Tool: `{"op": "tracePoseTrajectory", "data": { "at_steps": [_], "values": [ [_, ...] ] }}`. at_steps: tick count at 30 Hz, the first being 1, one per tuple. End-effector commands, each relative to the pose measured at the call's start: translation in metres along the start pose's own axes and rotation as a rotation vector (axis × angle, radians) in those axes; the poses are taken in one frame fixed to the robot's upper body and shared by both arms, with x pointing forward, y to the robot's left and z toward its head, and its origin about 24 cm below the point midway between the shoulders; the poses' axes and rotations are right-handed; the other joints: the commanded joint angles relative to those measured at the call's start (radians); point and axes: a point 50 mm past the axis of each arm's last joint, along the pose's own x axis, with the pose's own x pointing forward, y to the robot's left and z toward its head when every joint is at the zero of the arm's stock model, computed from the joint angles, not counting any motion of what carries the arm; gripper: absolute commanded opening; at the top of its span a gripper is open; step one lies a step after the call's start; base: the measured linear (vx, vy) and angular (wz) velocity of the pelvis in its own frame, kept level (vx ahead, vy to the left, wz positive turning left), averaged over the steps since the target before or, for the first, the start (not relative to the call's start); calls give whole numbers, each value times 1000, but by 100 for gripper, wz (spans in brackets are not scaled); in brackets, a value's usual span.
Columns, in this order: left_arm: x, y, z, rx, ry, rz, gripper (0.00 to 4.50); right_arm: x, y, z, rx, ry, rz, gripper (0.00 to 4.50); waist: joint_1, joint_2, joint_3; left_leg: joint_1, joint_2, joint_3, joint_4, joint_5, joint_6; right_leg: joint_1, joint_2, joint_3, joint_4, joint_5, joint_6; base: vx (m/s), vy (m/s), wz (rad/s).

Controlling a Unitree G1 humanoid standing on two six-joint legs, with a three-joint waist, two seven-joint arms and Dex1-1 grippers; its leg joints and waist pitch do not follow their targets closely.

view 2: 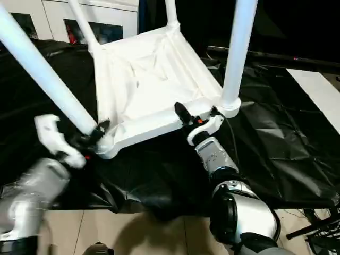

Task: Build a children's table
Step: Flip table

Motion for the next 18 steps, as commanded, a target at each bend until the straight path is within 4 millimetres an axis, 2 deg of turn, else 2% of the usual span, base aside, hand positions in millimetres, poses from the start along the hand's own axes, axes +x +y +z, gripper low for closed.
{"op": "tracePoseTrajectory", "data": {
  "at_steps": [1, 2, 5, 7, 9, 13, 14, 15, 16, 18],
  "values": [
    [-8, 5, -2, 54, 49, -19, 366, 4, 9, 47, -139, -137, 12, 233, -8, 22, -74, 27, 5, 13, -64, -96, -5, 48, -32, 31, -50, 44, -218, 0, 0, 0],
    [-12, 9, -3, 95, 73, -15, 390, 3, 8, 50, -148, -146, 3, 233, -8, 21, -73, 28, 5, 14, -64, -99, -5, 47, -32, 30, -50, 35, -216, 0, 0, 0],
    [-16, 13, -3, 165, 107, -26, 399, 1, 7, 56, -181, -152, -7, 232, -6, 25, -69, 32, 8, 15, -69, -159, -21, 42, -33, 31, -56, -34, -206, 0, 0, 0],
    [-19, 13, -2, 265, 129, -66, 429, 0, 7, 63, -237, -158, -18, 232, -4, 24, -69, 32, 8, 14, -70, -167, -26, 42, -34, 32, -57, -39, -201, 0, 0, 0],
    [-20, 12, -2, 301, 140, -89, 437, -1, 7, 65, -255, -162, -21, 231, -3, 23, -69, 28, 7, 12, -71, -162, -25, 44, -35, 31, -56, -43, -194, 0, 0, 0],
    [-25, 3, -2, 358, 196, -224, 450, 1, 12, 70, -355, -155, -14, 230, -8, 23, -68, 27, 6, 14, -70, -162, -31, 42, -35, 32, -52, -41, -206, 0, 0, 0],
    [-28, -5, -2, 364, 223, -301, 450, 3, 14, 70, -405, -141, -19, 230, -8, 22, -68, 26, 5, 14, -71, -168, -32, 42, -36, 32, -53, -50, -206, 0, 0, 0],
    [-30, -11, -3, 367, 241, -352, 450, 3, 15, 70, -436, -132, -23, 230, -10, 21, -69, 23, 5, 12, -72, -172, -35, 44, -37, 32, -51, -66, -206, 0, 0, 0],
    [-32, -19, -3, 365, 266, -419, 450, 4, 16, 70, -476, -118, -41, 230, -11, 20, -66, 25, 6, 14, -73, -189, -40, 40, -38, 32, -53, -91, -204, 0, 0, 0],
    [-36, -29, -5, 365, 300, -497, 450, 5, 16, 72, -515, -113, -76, 230, -13, 23, -60, 27, 5, 13, -76, -235, -49, 35, -36, 34, -58, -152, -197, 0, 0, 0]
  ]
}}
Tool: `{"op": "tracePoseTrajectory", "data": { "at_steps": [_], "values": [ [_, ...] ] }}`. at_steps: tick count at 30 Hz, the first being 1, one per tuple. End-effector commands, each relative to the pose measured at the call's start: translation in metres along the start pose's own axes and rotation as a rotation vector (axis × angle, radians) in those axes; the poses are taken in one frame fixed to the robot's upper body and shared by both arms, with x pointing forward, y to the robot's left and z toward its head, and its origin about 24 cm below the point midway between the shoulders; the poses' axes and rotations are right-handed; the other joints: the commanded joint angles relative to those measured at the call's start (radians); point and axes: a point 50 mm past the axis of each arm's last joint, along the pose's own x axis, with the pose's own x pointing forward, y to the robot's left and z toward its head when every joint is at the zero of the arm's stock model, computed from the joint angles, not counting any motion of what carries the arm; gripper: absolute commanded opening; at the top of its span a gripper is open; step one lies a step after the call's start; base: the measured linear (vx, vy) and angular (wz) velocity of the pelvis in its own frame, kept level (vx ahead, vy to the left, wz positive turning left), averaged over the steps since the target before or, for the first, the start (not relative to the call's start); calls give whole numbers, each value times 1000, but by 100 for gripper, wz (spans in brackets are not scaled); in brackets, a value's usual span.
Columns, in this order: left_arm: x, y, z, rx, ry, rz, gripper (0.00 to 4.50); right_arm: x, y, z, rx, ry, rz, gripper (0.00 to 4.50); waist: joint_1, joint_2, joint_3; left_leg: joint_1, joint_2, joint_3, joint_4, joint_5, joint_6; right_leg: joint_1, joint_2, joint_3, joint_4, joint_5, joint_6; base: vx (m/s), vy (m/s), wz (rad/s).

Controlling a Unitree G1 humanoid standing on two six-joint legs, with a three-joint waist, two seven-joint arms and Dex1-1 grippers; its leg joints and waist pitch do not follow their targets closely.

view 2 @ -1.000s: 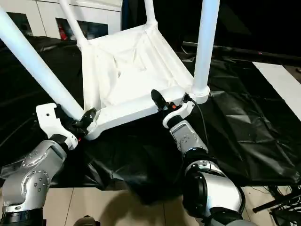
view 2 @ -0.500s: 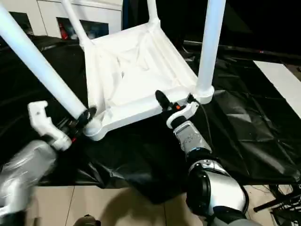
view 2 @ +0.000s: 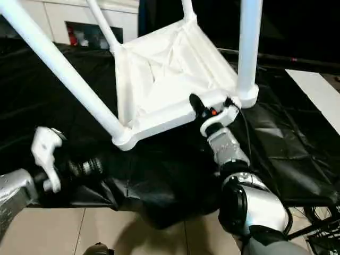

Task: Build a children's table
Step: Flip table

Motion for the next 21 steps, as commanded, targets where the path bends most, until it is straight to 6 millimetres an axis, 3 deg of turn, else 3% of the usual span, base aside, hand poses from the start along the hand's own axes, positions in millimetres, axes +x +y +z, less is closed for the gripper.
{"op": "tracePoseTrajectory", "data": {
  "at_steps": [1, 5, 7, 10, 11, 13, 16, 20, 21],
  "values": [
    [4, -15, 2, 0, 11, -102, 450, 2, 5, 34, -343, -55, -5, 230, -12, 18, -58, 23, 5, 12, -78, -275, -51, 33, -34, 33, -74, -198, -183, 0, 0, 0],
    [11, -16, 12, 54, -20, -87, 450, 5, 9, 46, -370, -75, -32, 230, -11, 22, -55, 29, 5, 10, -79, -348, -69, 25, -34, 37, -87, -300, -139, 0, 0, 0],
    [14, -15, 19, 73, -42, -77, 450, 6, 12, 50, -405, -76, -28, 230, -10, 23, -56, 32, 5, 9, -79, -356, -72, 22, -32, 36, -87, -298, -134, 0, 0, 0],
    [17, -15, 30, 109, -66, -65, 450, 7, 14, 55, -484, -53, -54, 230, -12, 19, -58, 21, 3, 6, -80, -334, -74, 30, -31, 34, -83, -281, -129, 0, 0, 0],
    [17, -15, 30, 110, -66, -65, 450, 7, 14, 55, -485, -53, -54, 230, -11, 19, -59, 24, 2, 8, -79, -324, -74, 29, -31, 35, -83, -272, -127, 0, 0, 0],
    [22, -18, 47, 151, -118, -63, 450, 8, 13, 59, -582, -17, -104, 230, -11, 13, -61, 24, 2, 10, -77, -305, -72, 29, -29, 35, -80, -251, -129, 0, 0, 0],
    [28, -21, 68, 208, -190, -55, 450, 9, 14, 63, -632, 2, -153, 230, -9, 15, -60, 26, 2, 11, -75, -305, -73, 25, -28, 35, -81, -246, -131, 0, 0, 0],
    [33, -28, 95, 265, -274, -77, 450, 11, 18, 69, -699, 39, -214, 230, -7, 15, -58, 22, -1, 10, -74, -306, -88, 27, -25, 36, -82, -270, -101, 0, 0, 0],
    [33, -28, 95, 266, -275, -77, 450, 11, 18, 69, -700, 40, -215, 230, -6, 16, -60, 26, -1, 11, -73, -310, -91, 25, -24, 36, -83, -268, -100, 0, 0, 0]
  ]
}}
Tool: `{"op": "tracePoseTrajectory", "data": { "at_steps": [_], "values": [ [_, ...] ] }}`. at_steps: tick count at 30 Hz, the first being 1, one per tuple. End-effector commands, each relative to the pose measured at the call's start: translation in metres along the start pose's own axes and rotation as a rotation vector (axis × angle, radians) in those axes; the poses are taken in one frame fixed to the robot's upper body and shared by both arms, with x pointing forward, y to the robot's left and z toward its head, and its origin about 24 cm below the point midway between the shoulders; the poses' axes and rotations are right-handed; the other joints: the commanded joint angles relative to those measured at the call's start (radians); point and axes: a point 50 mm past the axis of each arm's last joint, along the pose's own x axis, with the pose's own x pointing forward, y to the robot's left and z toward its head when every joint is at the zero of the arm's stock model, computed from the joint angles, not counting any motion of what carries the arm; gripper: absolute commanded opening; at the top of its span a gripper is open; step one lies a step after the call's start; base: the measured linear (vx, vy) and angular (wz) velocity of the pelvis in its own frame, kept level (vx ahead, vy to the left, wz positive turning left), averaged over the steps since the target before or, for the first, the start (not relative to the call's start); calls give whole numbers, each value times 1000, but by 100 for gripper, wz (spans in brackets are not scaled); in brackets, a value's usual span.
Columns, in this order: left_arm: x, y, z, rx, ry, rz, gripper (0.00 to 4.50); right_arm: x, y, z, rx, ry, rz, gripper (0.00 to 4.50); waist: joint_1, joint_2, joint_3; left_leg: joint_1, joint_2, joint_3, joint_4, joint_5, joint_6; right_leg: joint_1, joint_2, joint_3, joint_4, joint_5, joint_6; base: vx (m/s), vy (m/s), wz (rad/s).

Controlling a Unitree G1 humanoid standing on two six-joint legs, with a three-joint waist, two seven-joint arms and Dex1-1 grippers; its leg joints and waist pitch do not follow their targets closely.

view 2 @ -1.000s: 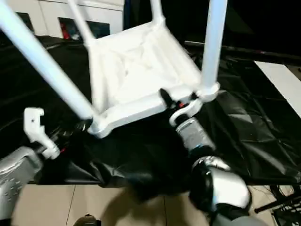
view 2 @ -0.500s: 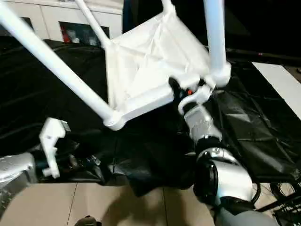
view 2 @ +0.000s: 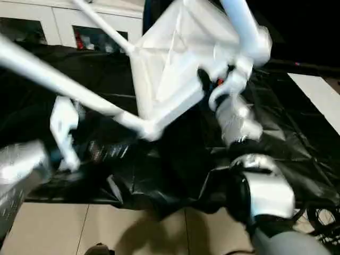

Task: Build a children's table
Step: Flip table

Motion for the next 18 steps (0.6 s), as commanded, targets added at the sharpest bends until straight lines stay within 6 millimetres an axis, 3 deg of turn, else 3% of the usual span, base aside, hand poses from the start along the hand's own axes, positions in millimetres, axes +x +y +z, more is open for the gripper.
{"op": "tracePoseTrajectory", "data": {
  "at_steps": [1, 2, 7, 13, 18],
  "values": [
    [4, -2, 10, 23, -28, -14, 450, -9, -19, -20, -177, 149, -115, 230, -14, 19, -54, 26, -1, 11, -73, -316, -89, 14, -24, 33, -83, -250, -111, 0, 0, 0],
    [5, -1, 13, 27, -38, -11, 450, -9, -18, -19, -194, 155, -122, 230, -16, 17, -54, 21, -2, 9, -76, -321, -94, 19, -24, 31, -82, -259, -107, 0, 0, 0],
    [8, 0, 20, 30, -68, 5, 450, -8, -15, -16, -232, 190, -163, 230, -20, 17, -56, 22, -2, 6, -75, -347, -103, 17, -24, 32, -84, -275, -91, 0, 0, 0],
    [9, 6, 20, 52, -41, 57, 450, -13, -5, -20, -319, 272, -202, 228, -19, 14, -56, 19, -3, 6, -76, -318, -110, 19, -22, 32, -82, -248, -74, 0, 0, 0],
    [10, 14, 19, 93, -6, 101, 450, -14, 10, -25, -399, 313, -146, 228, -22, 18, -55, 22, -4, 4, -78, -347, -124, 15, -22, 33, -86, -280, -55, 0, 0, 0]
  ]
}}
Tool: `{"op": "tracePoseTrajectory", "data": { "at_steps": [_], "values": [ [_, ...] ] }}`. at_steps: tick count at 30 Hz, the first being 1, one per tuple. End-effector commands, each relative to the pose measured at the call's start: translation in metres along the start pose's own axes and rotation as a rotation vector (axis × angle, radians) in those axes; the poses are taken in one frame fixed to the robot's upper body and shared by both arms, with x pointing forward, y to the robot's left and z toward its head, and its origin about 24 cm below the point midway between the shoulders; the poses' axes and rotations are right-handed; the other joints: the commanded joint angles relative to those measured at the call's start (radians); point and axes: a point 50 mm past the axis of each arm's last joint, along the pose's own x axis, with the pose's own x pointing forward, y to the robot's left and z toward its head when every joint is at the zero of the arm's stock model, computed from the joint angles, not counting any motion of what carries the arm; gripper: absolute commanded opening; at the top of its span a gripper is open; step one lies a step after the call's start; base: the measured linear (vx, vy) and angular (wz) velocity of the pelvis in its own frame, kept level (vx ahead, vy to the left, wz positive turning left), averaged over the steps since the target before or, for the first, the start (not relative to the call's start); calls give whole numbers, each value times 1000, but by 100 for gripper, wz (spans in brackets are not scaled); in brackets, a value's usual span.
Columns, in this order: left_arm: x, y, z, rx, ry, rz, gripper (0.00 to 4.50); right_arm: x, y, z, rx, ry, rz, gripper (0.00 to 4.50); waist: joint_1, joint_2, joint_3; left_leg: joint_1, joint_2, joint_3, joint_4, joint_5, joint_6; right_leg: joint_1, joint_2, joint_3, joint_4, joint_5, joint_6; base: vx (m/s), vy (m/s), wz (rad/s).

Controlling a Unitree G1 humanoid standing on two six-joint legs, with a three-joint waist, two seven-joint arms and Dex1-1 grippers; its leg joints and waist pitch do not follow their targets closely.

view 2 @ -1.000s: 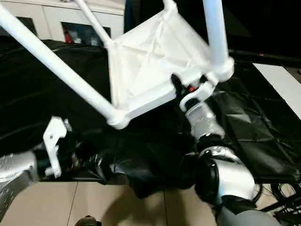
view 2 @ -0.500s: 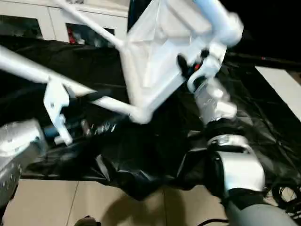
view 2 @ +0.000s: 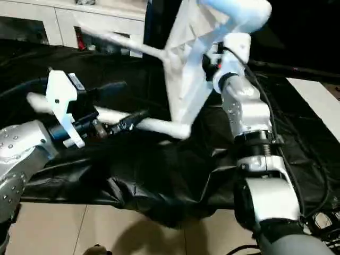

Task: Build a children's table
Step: Flip table

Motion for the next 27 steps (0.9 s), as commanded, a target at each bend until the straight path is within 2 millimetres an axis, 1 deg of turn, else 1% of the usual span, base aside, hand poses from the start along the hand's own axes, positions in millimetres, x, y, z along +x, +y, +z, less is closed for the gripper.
{"op": "tracePoseTrajectory", "data": {
  "at_steps": [1, 3, 4, 5, 6, 7, 8, 9, 10, 11, 13, 14, 15, 16, 18, 19, 20, 21, 22, 23, 25, 26, 27],
  "values": [
    [3, 5, 2, 39, 20, 29, 450, -6, 3, -50, -70, 236, 10, 228, -16, 30, -48, 25, -2, 3, -83, -362, -125, 13, -23, 31, -87, -284, -53, 0, 0, 0],
    [4, 9, 3, 56, 23, 53, 450, -8, 9, -51, -88, 247, 27, 228, -16, 29, -49, 26, -2, 1, -84, -368, -128, 13, -24, 31, -86, -277, -52, 0, 0, 0],
    [5, 10, 4, 62, 21, 60, 450, -9, 11, -51, -89, 250, 30, 228, -15, 31, -49, 26, -1, 0, -85, -366, -132, 13, -23, 31, -85, -265, -53, 0, 0, 0],
    [6, 12, 6, 72, 19, 71, 450, -10, 14, -52, -90, 255, 42, 228, -17, 29, -47, 29, -1, 0, -87, -391, -137, 9, -22, 31, -88, -274, -53, 0, 0, 0],
    [6, 12, 6, 72, 19, 71, 450, -10, 14, -52, -90, 255, 42, 228, -17, 30, -47, 31, -1, -1, -87, -404, -139, 9, -22, 30, -88, -282, -53, 0, 0, 0],
    [6, 13, 7, 80, 19, 79, 450, -11, 16, -52, -93, 257, 52, 228, -19, 27, -45, 32, -2, -2, -88, -436, -139, 7, -22, 30, -92, -316, -49, 0, 0, 0],
    [7, 16, 9, 98, 21, 98, 450, -12, 19, -51, -96, 257, 64, 228, -19, 23, -45, 32, -3, -3, -87, -444, -136, 8, -23, 30, -94, -332, -46, 0, 0, 0],
    [8, 17, 10, 109, 22, 109, 450, -12, 20, -50, -100, 254, 65, 228, -17, 24, -46, 34, -3, -3, -87, -447, -134, 6, -25, 31, -96, -346, -43, 0, 0, 0],
    [9, 19, 10, 120, 22, 119, 450, -13, 20, -49, -100, 246, 62, 228, -19, 24, -45, 31, -3, -5, -88, -448, -133, 8, -26, 31, -97, -356, -39, 0, 0, 0],
    [10, 21, 11, 122, 16, 135, 450, -13, 21, -48, -95, 239, 57, 228, -22, 22, -43, 31, -3, -5, -89, -459, -133, 6, -26, 30, -100, -376, -35, 0, 0, 0],
    [11, 25, 14, 130, 3, 169, 450, -14, 22, -48, -100, 239, 53, 228, -27, 23, -45, 33, -3, -7, -89, -470, -133, 5, -27, 30, -102, -391, -35, 0, 0, 0],
    [11, 27, 15, 134, -4, 186, 450, -14, 23, -49, -104, 241, 52, 228, -30, 23, -46, 31, -3, -8, -89, -467, -133, 6, -28, 30, -101, -385, -37, 0, 0, 0],
    [12, 29, 18, 145, -17, 198, 450, -16, 25, -52, -116, 252, 64, 228, -32, 18, -45, 31, -3, -8, -89, -464, -130, 6, -26, 29, -102, -384, -37, 0, 0, 0],
    [13, 29, 20, 152, -24, 201, 450, -18, 27, -55, -124, 260, 75, 228, -33, 20, -46, 30, -3, -8, -89, -451, -130, 7, -27, 31, -99, -370, -37, 0, 0, 0],
    [15, 29, 25, 196, -37, 192, 450, -23, 34, -60, -127, 275, 101, 228, -34, 22, -48, 29, -2, -8, -90, -431, -131, 9, -26, 31, -97, -338, -39, 0, 0, 0],
    [17, 28, 27, 212, -43, 189, 450, -25, 37, -62, -133, 279, 107, 228, -34, 17, -46, 28, -3, -8, -91, -426, -128, 10, -25, 31, -97, -333, -38, 0, 0, 0],
    [19, 27, 29, 226, -55, 185, 450, -27, 39, -65, -141, 283, 103, 254, -35, 21, -47, 30, -2, -8, -91, -426, -131, 9, -26, 32, -96, -328, -39, 0, 0, 0],
    [21, 24, 31, 240, -66, 156, 450, -27, 41, -70, -154, 280, 96, 254, -37, 20, -46, 29, -2, -8, -91, -429, -132, 9, -26, 32, -97, -330, -39, 0, 0, 0],
    [22, 22, 32, 249, -69, 136, 450, -27, 41, -72, -160, 278, 94, 270, -39, 21, -44, 31, -3, -8, -93, -446, -133, 6, -27, 32, -101, -355, -38, 0, 0, 0],
    [23, 21, 32, 273, -69, 125, 450, -27, 42, -73, -148, 271, 93, 270, -41, 19, -43, 33, -3, -9, -92, -470, -133, 5, -29, 31, -106, -394, -33, 0, 0, 0],
    [23, 18, 33, 341, -81, 114, 450, -27, 45, -75, -142, 249, 110, 293, -44, 19, -43, 33, -4, -12, -93, -492, -128, 3, -31, 31, -111, -426, -31, 0, 0, 0],
    [23, 18, 33, 378, -89, 115, 450, -27, 46, -75, -135, 233, 119, 303, -49, 20, -46, 30, -2, -14, -92, -494, -127, 5, -33, 31, -111, -422, -33, 0, 0, 0],
    [24, 15, 36, 494, -123, 118, 450, -27, 48, -76, -117, 188, 147, 311, -47, 20, -52, 27, -1, -15, -92, -470, -126, 10, -35, 31, -108, -387, -38, 0, 0, 0]
  ]
}}
